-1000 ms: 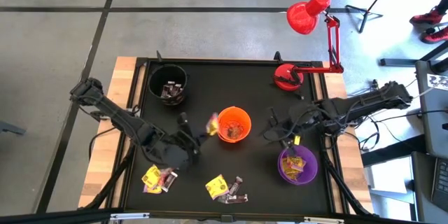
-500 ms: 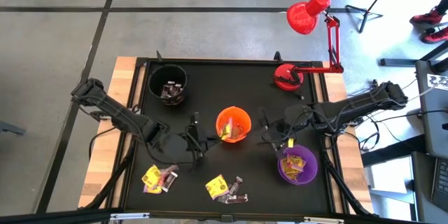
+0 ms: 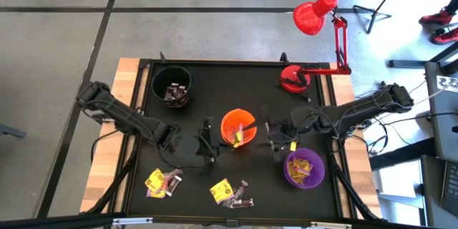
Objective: Sort candy
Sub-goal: Put the yellow candy into the purple bucket
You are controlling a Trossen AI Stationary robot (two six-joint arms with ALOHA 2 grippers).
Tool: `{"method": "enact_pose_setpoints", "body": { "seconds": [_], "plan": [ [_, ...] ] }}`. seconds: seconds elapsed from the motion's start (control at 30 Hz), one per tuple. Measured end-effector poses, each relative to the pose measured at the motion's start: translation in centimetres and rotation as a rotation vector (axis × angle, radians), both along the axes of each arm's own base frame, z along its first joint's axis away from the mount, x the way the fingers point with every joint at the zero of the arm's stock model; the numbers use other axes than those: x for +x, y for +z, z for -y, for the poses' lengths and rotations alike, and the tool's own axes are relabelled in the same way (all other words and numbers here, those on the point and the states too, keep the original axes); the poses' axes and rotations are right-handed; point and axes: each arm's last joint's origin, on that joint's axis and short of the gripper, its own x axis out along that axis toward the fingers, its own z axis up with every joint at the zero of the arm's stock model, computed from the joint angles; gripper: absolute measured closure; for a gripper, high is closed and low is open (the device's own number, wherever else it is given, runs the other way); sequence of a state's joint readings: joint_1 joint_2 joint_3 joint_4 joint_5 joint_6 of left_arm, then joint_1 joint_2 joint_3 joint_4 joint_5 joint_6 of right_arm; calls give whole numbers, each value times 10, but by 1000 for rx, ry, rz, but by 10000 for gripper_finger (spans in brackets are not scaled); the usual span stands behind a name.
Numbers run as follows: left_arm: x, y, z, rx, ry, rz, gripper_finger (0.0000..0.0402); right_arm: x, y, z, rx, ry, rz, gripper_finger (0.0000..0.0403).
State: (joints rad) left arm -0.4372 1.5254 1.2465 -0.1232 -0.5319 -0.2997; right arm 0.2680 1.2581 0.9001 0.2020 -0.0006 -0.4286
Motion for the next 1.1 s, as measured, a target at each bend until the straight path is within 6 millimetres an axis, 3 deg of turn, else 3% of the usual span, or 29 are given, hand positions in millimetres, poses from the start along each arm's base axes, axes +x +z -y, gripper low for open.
{"method": "enact_pose_setpoints", "body": {
  "seconds": [0.27,0.77,1.1],
  "plan": [
    [5,-2,-1,2,-35,6,401,21,-21,-4,-49,-41,-14,104],
    [3,-2,5,-16,-89,-3,401,22,-19,-3,-65,-103,17,104],
    [3,-2,5,-13,-84,-4,401,20,-20,-9,61,113,-45,104]
  ]
}}
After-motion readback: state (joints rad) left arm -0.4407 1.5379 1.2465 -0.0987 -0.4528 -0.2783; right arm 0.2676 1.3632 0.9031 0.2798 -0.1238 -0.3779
